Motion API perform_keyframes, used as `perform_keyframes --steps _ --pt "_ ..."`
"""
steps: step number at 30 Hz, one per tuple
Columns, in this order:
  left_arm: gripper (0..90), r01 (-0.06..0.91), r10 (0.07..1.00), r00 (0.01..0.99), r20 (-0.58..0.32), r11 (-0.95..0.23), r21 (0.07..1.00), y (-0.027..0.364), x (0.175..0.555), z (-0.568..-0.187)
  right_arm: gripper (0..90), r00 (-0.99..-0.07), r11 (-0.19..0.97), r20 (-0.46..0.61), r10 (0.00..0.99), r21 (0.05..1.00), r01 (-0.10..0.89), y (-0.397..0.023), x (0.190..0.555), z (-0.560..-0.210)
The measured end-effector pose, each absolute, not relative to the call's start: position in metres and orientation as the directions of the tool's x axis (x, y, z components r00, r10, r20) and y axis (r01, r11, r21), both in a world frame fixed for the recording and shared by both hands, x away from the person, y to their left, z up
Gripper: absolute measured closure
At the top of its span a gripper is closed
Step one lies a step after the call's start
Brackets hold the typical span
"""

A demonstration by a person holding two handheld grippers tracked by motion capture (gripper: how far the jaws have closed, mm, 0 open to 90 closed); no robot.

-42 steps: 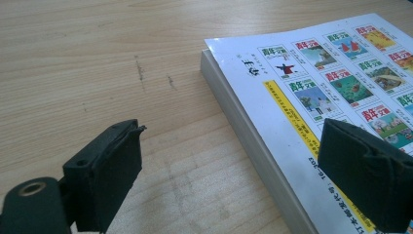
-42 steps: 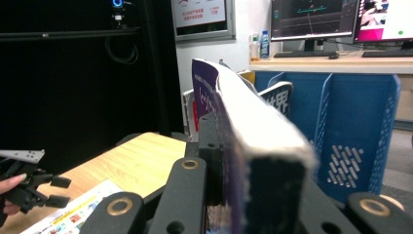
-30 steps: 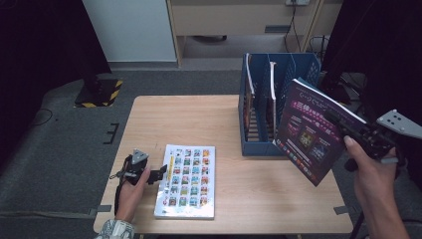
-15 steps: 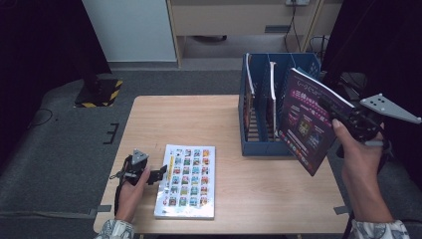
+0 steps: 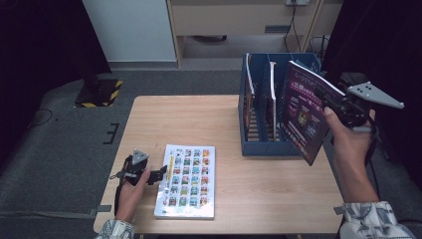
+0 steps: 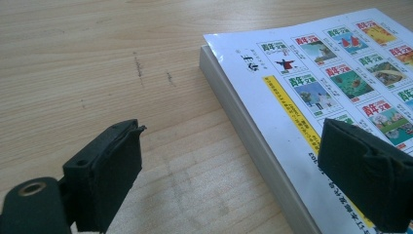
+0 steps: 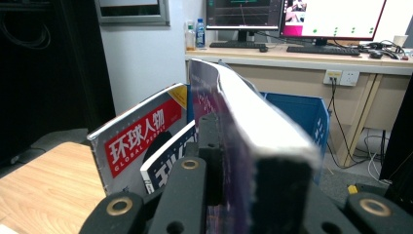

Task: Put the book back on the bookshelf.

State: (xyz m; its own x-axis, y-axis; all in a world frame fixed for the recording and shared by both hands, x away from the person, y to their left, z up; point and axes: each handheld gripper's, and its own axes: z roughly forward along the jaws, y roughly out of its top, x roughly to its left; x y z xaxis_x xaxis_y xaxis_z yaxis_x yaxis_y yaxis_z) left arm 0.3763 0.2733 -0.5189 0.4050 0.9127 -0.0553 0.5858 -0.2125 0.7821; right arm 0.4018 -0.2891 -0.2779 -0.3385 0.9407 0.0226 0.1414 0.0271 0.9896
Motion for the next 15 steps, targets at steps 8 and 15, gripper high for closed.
perform_keyframes --steps 8,15 --pt "8.2 0.586 0.912 0.406 -0.056 -0.213 0.782 0.273 0.376 -0.519 84.1 -0.303 0.018 0.031 0.952 0.987 0.157 -0.283 0.423 -0.285" --pt "8.2 0.586 0.910 0.411 -0.052 -0.221 0.779 0.273 0.376 -0.519 84.1 -0.274 0.005 0.037 0.961 0.988 0.155 -0.276 0.440 -0.287"
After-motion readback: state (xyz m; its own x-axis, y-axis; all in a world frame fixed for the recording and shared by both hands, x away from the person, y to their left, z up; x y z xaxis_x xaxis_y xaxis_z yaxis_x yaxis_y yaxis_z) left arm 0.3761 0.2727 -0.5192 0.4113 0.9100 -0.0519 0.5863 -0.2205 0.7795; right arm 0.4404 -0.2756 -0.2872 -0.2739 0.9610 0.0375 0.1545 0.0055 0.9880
